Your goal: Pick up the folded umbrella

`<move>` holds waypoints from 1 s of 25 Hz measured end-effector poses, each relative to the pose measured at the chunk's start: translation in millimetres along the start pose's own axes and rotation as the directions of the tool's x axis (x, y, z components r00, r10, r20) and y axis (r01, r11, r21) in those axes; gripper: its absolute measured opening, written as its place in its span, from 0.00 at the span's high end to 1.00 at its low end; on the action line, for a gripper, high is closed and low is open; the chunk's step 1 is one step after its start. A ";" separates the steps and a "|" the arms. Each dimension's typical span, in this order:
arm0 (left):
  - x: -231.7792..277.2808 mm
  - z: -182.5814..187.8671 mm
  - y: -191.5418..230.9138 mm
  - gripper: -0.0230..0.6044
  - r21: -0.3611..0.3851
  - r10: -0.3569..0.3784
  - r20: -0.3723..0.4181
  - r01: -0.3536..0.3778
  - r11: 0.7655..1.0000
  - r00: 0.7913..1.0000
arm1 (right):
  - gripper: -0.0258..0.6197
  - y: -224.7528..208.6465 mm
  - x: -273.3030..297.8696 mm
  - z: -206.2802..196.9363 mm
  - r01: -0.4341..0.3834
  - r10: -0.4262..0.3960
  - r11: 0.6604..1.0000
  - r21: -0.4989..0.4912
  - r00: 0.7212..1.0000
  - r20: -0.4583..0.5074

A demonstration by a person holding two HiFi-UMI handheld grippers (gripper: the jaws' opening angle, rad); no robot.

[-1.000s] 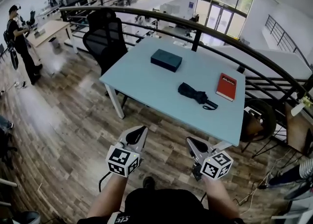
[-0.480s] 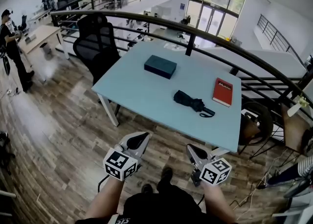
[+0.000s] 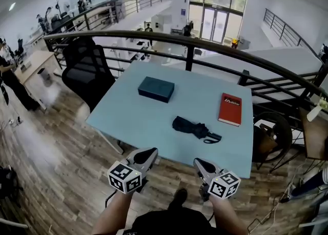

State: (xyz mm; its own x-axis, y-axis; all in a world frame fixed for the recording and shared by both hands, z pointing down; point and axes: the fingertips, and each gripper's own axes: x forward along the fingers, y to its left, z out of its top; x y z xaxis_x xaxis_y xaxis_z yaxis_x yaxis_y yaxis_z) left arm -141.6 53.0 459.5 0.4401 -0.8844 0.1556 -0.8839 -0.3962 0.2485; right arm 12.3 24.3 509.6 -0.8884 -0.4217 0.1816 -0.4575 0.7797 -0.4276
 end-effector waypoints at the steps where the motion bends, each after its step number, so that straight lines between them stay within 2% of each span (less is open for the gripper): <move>1: 14.8 2.0 3.1 0.95 -0.020 -0.011 -0.002 0.011 1.000 1.000 | 0.96 -12.0 5.1 5.5 -0.002 0.002 1.000 -0.001 1.000 -0.002; 3: 42.4 1.9 11.0 0.95 -0.005 0.003 -0.030 -0.004 1.000 1.000 | 0.96 -33.8 14.4 16.7 -0.004 0.004 1.000 -0.002 1.000 -0.004; 5: 66.1 1.9 21.7 0.95 0.019 0.047 -0.061 -0.046 0.999 0.997 | 0.96 -50.0 21.5 28.9 -0.010 0.010 1.000 0.001 1.000 0.002; 9: 104.8 8.7 31.1 0.95 0.042 0.091 -0.071 -0.088 0.995 0.993 | 0.96 -76.2 24.3 43.9 -0.019 0.019 1.000 -0.016 1.000 -0.011; 18: 163.0 6.6 18.2 0.95 0.071 0.019 -0.124 -0.010 0.997 0.992 | 0.96 -128.8 7.6 61.9 0.057 -0.057 0.998 0.013 0.998 0.007; 23: 184.5 6.0 25.6 0.95 0.146 0.020 -0.153 0.003 0.989 0.988 | 0.96 -142.2 16.2 65.3 0.083 -0.083 0.996 0.019 0.997 0.011; 25: 191.9 8.4 34.4 0.95 0.156 0.015 -0.151 0.009 0.988 0.988 | 0.96 -141.5 26.3 68.7 0.087 -0.087 0.996 0.017 0.996 0.010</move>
State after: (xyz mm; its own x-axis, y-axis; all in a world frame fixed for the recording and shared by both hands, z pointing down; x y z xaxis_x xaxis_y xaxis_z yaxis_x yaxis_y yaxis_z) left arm -88.8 -132.4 489.9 0.4460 -0.8426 0.3017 -0.8937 -0.4379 0.0981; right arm 56.3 -128.9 514.1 -0.8449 -0.4921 0.2095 -0.5320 0.7322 -0.4253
